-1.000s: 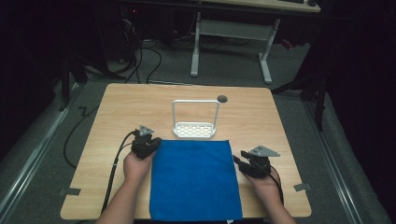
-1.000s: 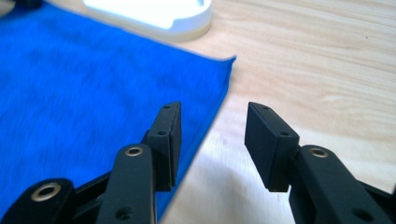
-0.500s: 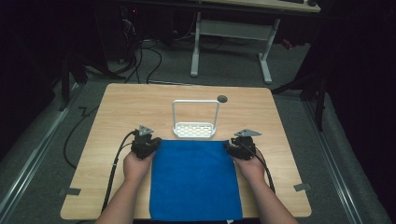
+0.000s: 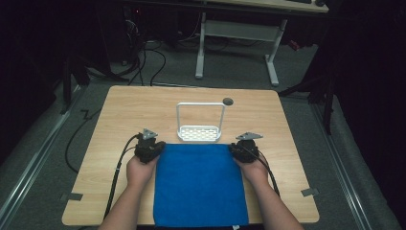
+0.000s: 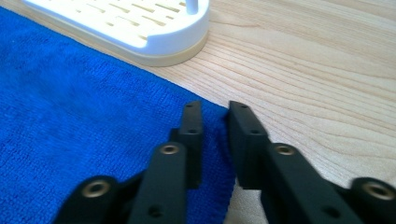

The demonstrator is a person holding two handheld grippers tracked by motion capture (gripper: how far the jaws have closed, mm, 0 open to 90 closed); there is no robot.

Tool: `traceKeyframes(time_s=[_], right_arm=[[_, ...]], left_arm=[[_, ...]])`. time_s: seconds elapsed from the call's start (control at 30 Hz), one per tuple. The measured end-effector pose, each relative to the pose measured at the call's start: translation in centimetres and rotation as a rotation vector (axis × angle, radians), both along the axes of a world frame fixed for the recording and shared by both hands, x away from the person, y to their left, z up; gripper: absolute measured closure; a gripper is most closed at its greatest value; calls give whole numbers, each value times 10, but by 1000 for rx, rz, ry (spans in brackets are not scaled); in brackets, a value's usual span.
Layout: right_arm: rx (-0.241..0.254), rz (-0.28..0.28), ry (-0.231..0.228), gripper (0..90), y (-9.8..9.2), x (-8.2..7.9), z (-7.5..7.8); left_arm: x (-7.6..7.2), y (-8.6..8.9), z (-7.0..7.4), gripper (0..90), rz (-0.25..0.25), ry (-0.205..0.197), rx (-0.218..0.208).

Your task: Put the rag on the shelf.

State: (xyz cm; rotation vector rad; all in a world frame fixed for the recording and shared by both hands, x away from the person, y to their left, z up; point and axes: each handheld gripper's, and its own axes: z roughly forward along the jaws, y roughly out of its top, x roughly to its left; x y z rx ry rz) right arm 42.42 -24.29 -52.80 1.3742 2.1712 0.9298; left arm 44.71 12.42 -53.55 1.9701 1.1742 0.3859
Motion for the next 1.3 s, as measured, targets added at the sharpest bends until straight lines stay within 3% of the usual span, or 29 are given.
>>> traceKeyframes(time_s=[0.07,0.17,0.27,0.33,0.4,0.5,0.53,0.57,0.6,0.67,0.7,0.73,0.77,1.1,1.3], right_arm=[[16,8,0,872,-1,0,-1],[8,11,-6,885,0,0,-1],[-4,13,-30,888,2,-5,1],[1,15,-44,887,2,-7,2],[48,10,-86,887,1,-18,4],[60,17,-115,886,1,-25,6],[64,23,-142,886,2,-31,12],[64,23,-142,886,2,-31,12],[78,32,-166,885,2,-38,18],[83,37,-175,885,1,-40,20],[94,45,-200,885,1,-46,23],[95,47,-208,885,1,-48,25],[99,48,-212,885,1,-49,26],[150,41,-276,885,-3,-59,42],[174,50,-317,885,-3,-64,53]], left_arm=[[1,0,0,873,-8,-8,6],[0,0,0,874,-3,1,-2],[-1,-1,0,875,-19,-20,17],[-5,-1,1,877,-38,-33,4],[-9,4,3,880,-35,-40,-37],[-17,8,9,880,-30,-74,-77],[-25,9,14,880,-29,-111,-99],[-25,9,14,880,-29,-111,-99],[-32,8,18,880,-34,-150,-80],[-34,8,20,880,-36,-155,-66],[-35,8,21,879,-31,-159,-78],[-39,10,22,879,-22,-159,-122],[-39,10,22,878,-22,-159,-122],[-58,13,41,878,10,-278,-153],[-65,17,51,878,23,-320,-177]])
